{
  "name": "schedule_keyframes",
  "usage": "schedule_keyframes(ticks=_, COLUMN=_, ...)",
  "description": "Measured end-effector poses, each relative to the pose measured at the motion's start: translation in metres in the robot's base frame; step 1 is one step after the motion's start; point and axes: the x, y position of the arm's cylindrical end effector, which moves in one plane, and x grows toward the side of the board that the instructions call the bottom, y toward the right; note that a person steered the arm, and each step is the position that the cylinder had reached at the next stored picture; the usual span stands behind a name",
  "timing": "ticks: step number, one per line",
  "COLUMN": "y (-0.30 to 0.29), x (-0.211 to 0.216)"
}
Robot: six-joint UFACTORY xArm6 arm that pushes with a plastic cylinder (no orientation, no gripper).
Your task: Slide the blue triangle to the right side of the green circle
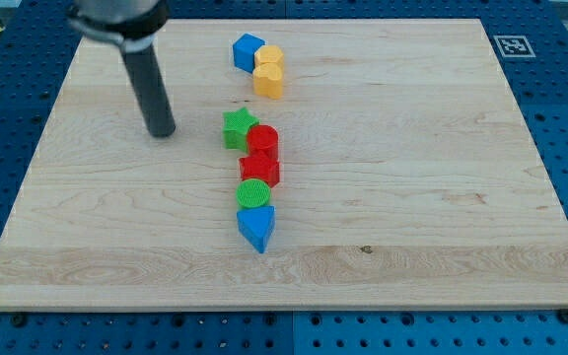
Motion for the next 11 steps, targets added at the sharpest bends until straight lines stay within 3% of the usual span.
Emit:
schedule_keyframes(ticks=3, y=0.019, x=0.174)
schedule_keyframes(ticks=5, y=0.093, x=0.179)
schedule_keyframes(ticks=8, y=0.114, x=0.131)
schedule_keyframes(ticks=11, y=0.173, x=0.117)
